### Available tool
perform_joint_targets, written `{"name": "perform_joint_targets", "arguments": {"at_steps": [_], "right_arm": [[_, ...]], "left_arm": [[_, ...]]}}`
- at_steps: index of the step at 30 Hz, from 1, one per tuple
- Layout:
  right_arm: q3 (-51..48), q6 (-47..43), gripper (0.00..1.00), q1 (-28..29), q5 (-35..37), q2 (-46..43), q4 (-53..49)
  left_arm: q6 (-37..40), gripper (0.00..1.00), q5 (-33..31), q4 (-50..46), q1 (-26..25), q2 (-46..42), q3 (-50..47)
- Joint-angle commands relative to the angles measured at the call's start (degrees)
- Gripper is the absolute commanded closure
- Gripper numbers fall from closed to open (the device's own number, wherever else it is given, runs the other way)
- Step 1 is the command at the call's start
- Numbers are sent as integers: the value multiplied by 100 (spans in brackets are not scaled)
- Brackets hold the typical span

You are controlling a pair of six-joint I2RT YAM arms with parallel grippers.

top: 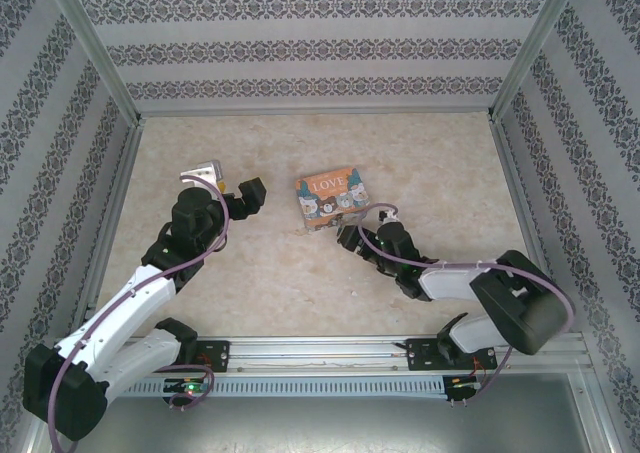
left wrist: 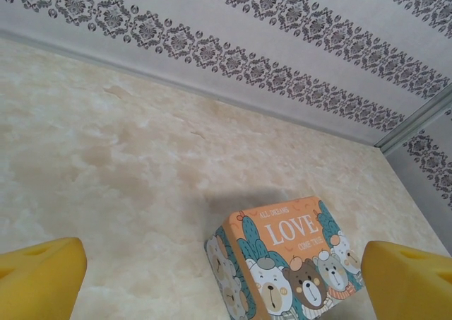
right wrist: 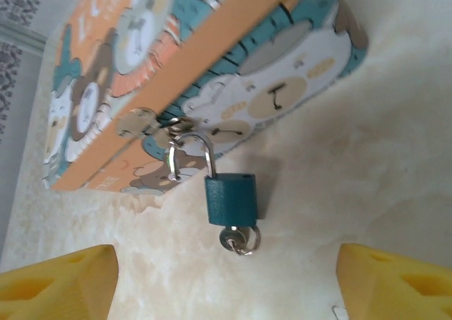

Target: Unlock the padlock with the key

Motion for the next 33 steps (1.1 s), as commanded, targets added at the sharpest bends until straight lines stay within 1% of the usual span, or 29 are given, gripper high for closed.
{"name": "perform_joint_targets", "arguments": {"at_steps": [1, 2, 3, 8, 10, 19, 21, 24, 28, 33], "right_arm": [[296, -829, 9, -151, -348, -258, -404], [299, -890, 3, -203, -449, -309, -398], [290, -936, 2, -285, -543, -351, -375], [332, -1221, 2, -569, -1135, -412, -308], [358, -1264, 2, -630, -1240, -416, -317], [454, -1247, 2, -730, -1279, -276, -343], [505, -1256, 2, -734, -1305, -238, -382], [566, -1256, 2, -734, -1314, -176, -415], [630, -1238, 2, -739, -1271, -100, -414], [684, -1274, 2, -734, -1162, -91, -414]], "left_arm": [[128, 1, -22, -89, 80, -2, 56], [121, 1, -9, -89, 94, 25, 66], [111, 1, -5, -88, 102, 57, 64], [67, 1, 98, -67, 119, 170, 83], [56, 1, 141, -20, 122, 184, 57], [-35, 1, 241, -87, 160, 381, 38], [-79, 1, 225, -299, 167, 497, 145], [-2, 1, 209, -856, 172, 791, 467], [141, 1, 409, -1350, 167, 1270, 893], [170, 1, 928, -1381, 181, 1902, 1349]]}}
